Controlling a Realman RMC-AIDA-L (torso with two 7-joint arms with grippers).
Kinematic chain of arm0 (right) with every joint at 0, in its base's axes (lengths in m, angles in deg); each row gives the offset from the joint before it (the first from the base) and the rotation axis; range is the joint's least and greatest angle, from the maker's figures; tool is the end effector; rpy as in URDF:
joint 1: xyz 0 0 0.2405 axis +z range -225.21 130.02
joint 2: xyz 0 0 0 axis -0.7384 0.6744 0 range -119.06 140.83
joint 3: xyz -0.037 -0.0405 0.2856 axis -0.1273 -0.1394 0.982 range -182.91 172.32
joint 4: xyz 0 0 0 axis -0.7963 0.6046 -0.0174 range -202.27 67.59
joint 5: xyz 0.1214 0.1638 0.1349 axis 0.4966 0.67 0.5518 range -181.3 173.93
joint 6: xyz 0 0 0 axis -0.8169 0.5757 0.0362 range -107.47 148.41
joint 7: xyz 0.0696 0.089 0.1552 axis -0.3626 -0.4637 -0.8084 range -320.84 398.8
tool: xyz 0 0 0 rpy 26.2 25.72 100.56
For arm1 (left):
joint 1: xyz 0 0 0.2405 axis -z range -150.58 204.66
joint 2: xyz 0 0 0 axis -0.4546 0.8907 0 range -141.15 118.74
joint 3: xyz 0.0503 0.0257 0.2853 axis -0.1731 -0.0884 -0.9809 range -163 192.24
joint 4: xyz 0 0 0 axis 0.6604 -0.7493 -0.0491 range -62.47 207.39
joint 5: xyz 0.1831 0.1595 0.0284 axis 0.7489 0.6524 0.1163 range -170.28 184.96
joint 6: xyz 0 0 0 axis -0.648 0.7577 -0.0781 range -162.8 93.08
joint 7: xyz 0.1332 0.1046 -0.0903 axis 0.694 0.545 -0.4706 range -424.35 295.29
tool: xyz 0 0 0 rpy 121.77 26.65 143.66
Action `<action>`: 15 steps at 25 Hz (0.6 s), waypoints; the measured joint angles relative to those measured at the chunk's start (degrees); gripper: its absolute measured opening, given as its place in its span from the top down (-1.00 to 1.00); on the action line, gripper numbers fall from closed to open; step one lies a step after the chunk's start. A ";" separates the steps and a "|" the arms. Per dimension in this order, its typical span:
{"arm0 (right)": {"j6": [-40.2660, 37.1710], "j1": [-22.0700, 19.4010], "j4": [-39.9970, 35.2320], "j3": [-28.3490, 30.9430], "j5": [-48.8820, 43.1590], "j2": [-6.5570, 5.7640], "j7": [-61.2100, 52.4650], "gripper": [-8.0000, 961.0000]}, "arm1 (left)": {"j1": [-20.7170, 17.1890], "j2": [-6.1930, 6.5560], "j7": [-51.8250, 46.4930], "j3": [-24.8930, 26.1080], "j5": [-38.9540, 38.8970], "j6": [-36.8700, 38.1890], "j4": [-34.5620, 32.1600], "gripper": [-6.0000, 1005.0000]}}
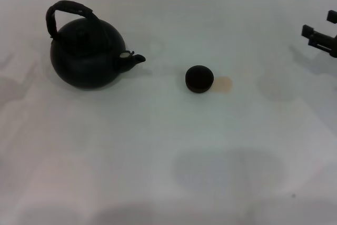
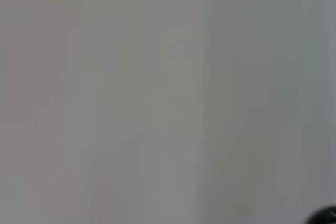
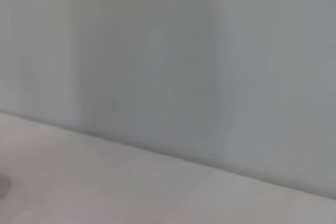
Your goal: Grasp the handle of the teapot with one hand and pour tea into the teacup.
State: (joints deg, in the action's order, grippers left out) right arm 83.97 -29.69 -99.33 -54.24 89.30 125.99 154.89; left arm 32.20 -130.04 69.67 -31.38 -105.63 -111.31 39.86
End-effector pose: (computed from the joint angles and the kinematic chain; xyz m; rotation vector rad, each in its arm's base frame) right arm 0.4070 0.3945 -0.0084 -2.1515 0.7036 0.5351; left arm -0.4206 0.3148 0.0255 -1.8605 -0.5201 -0.7350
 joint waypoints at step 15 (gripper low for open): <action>7.36 -0.01 6.05 16.04 2.83 0.21 11.18 -0.76 | 0.80 0.16 5.44 21.30 -1.31 -5.08 13.33 -0.67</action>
State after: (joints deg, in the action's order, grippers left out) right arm 91.33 -29.70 -93.27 -38.20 92.13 126.21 166.07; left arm 33.00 -129.87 75.11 -10.08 -106.95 -116.39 53.19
